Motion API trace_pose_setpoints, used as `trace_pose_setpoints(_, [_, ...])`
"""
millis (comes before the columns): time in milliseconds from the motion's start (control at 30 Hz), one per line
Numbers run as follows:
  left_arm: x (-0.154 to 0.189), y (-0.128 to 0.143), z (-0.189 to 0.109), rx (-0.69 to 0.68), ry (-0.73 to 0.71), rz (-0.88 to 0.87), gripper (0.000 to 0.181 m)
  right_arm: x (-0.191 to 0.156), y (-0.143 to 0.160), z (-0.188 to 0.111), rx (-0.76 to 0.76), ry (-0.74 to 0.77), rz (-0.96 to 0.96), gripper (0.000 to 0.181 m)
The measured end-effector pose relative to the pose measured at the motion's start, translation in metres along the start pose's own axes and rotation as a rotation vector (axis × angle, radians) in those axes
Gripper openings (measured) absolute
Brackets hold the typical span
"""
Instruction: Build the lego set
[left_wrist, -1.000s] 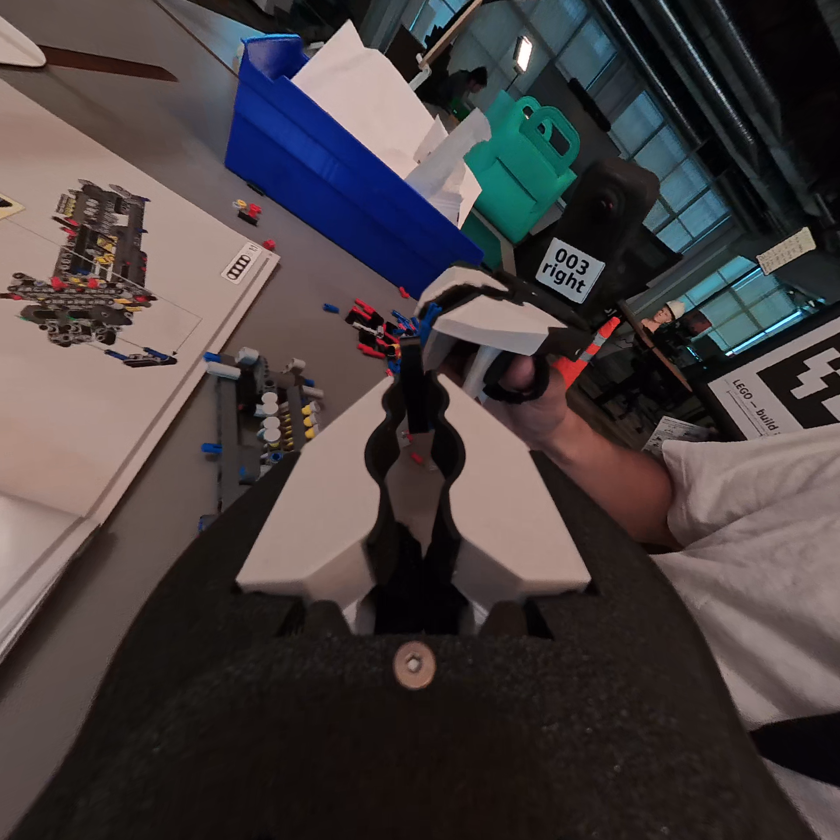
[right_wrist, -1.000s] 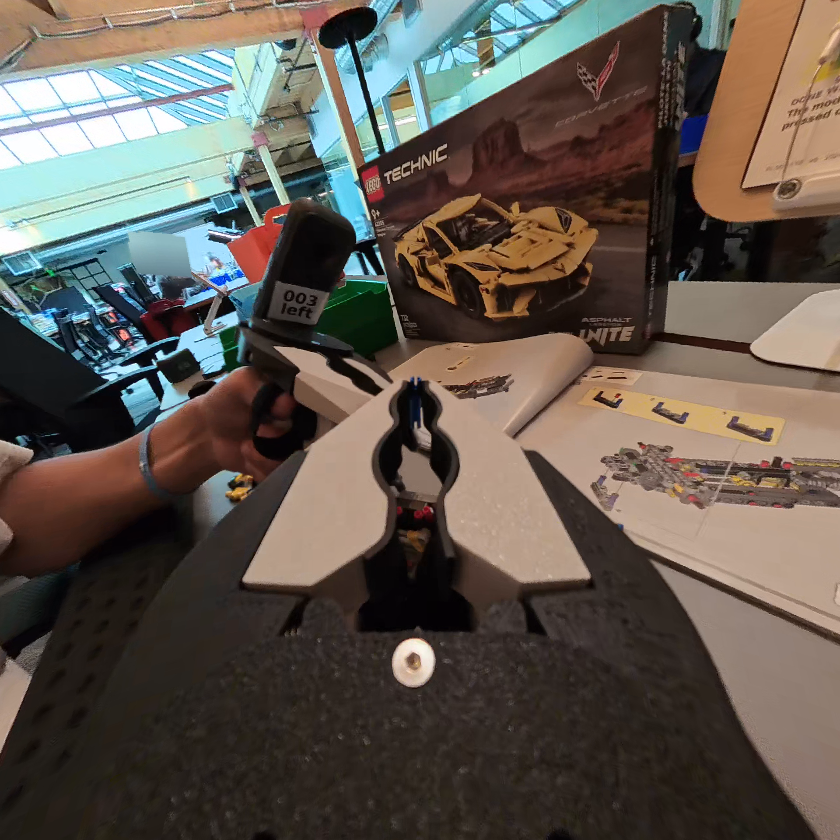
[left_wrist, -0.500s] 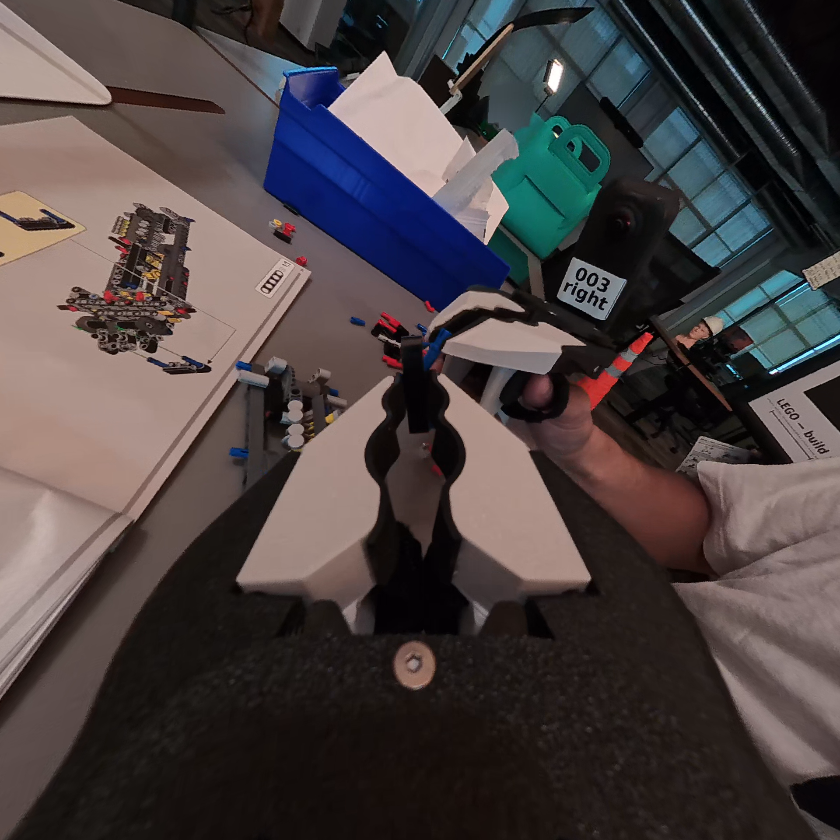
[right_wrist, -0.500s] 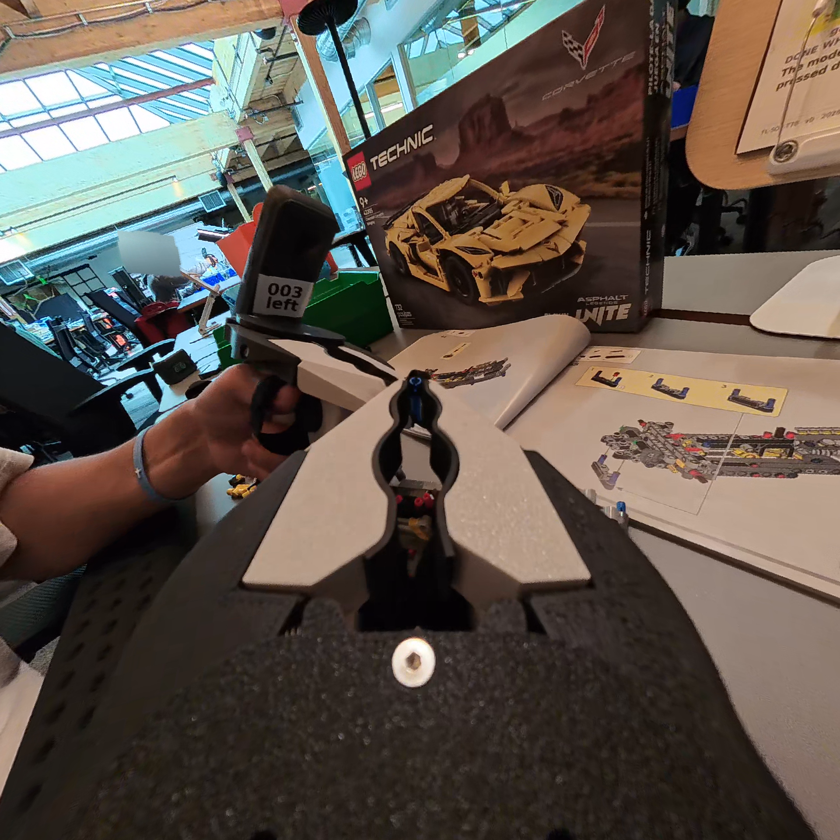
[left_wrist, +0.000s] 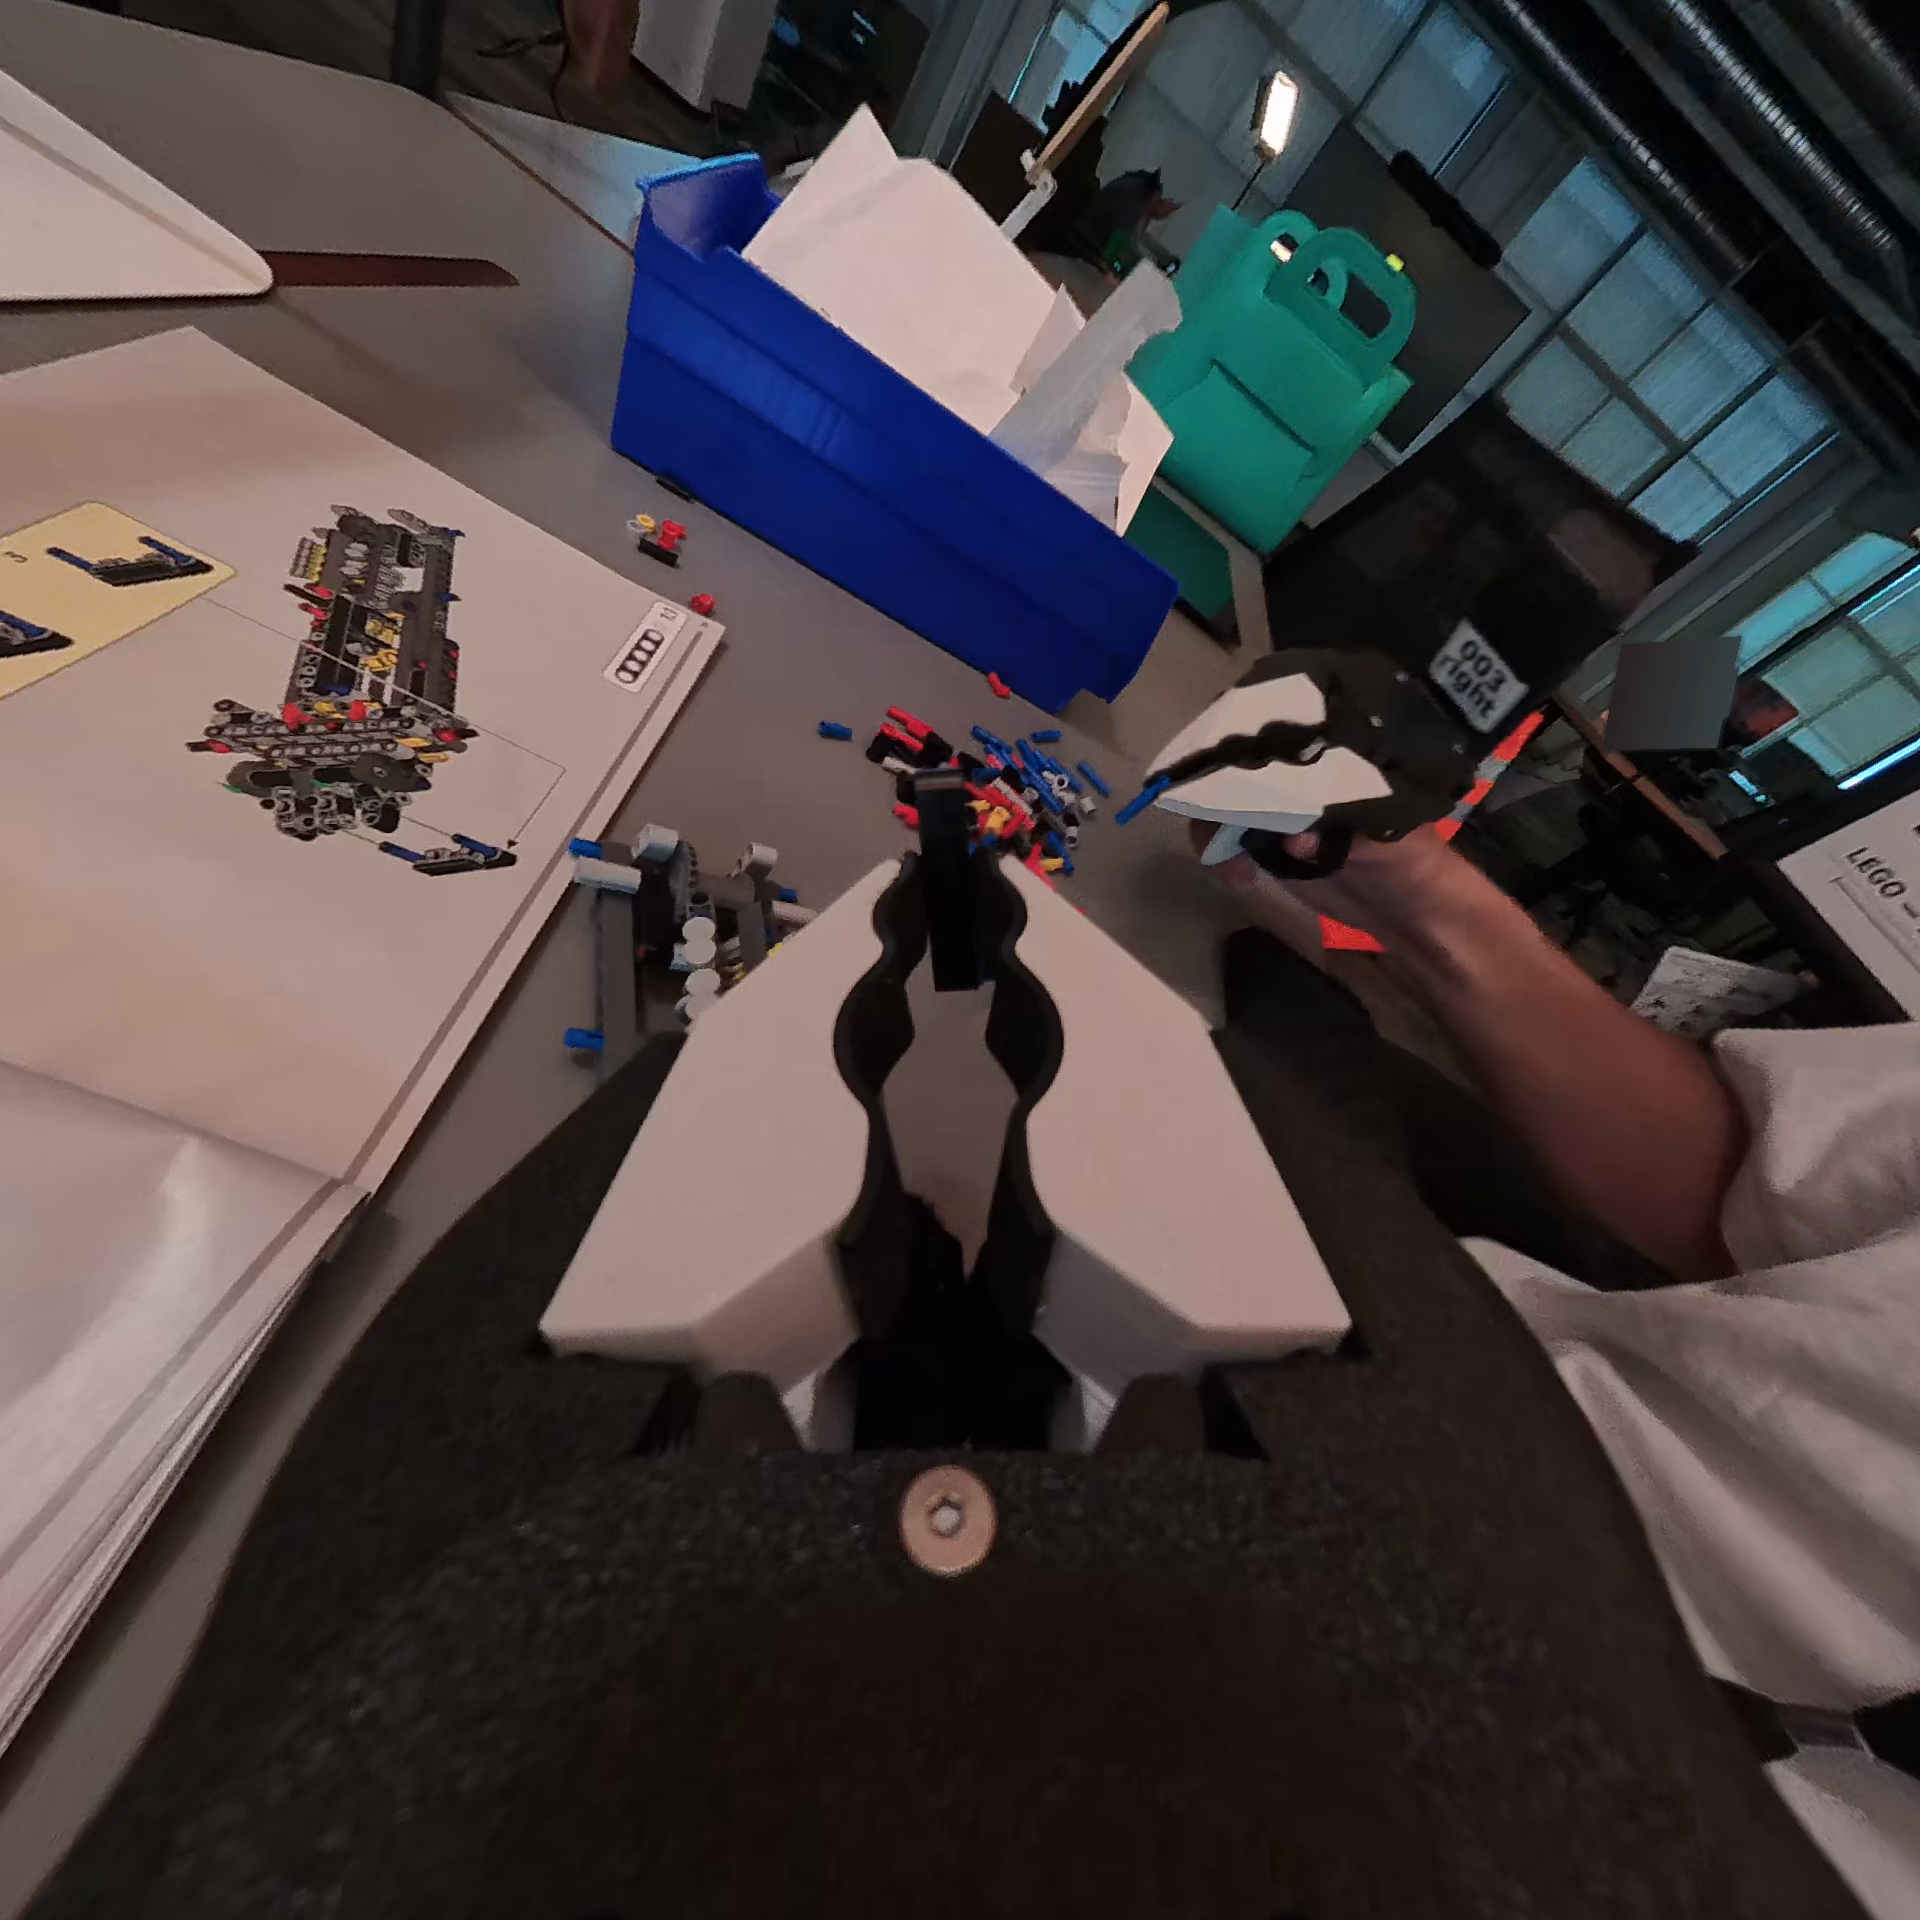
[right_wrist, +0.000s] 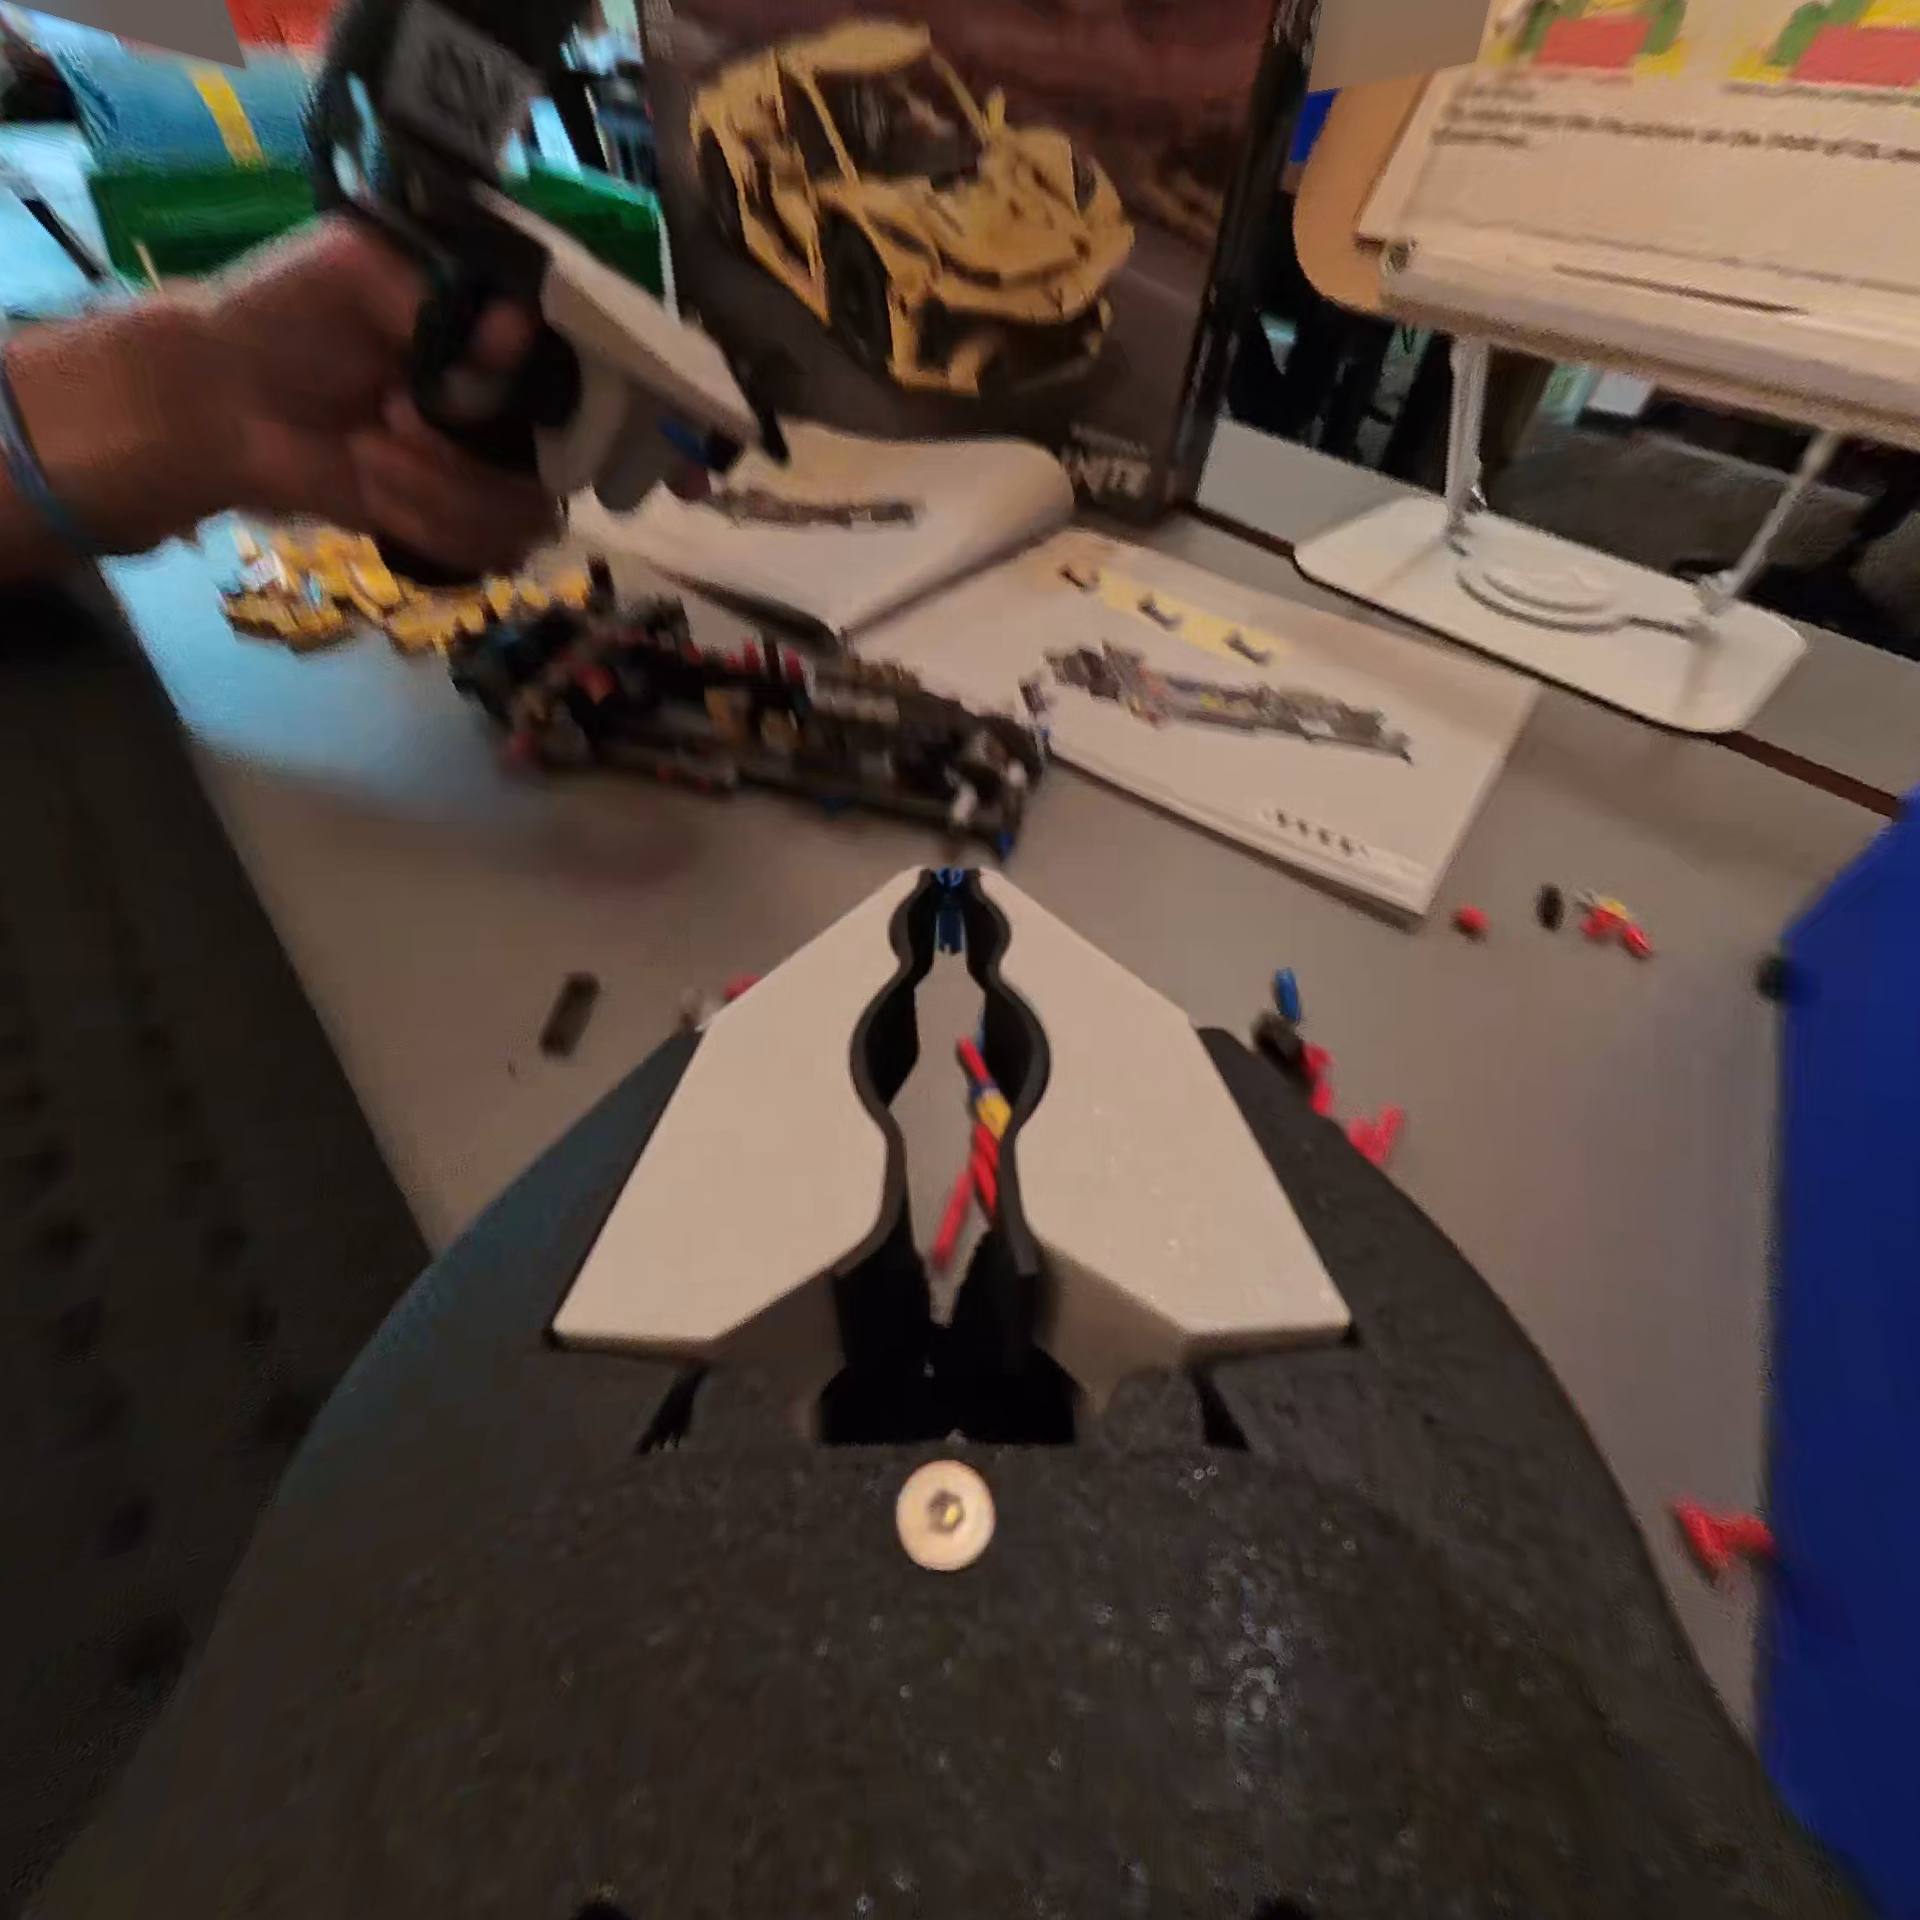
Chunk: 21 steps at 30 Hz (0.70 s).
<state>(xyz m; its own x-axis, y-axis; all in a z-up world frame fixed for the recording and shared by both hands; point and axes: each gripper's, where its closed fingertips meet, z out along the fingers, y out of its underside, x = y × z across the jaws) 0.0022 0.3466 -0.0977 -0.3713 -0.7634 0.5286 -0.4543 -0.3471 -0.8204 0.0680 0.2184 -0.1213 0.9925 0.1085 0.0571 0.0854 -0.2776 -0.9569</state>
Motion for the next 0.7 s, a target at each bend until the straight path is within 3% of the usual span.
trace_pose_setpoints(100, [0.002,0.009,0.008,-0.034,-0.003,0.018,0.007,0.007,0.039,-0.033,-0.111,0.027,-0.043,0.003])
trace_pose_setpoints(233, [0.002,0.014,0.012,-0.051,0.001,0.014,0.007,0.014,0.066,-0.053,-0.216,0.032,0.076,0.003])
trace_pose_setpoints(367, [-0.001,0.013,0.010,-0.045,-0.008,0.009,0.006,0.023,0.082,-0.060,-0.304,0.050,0.178,0.003])
trace_pose_setpoints(700, [-0.003,0.011,0.008,-0.040,-0.014,0.014,0.007,0.021,0.092,-0.066,-0.357,0.061,0.162,0.003])
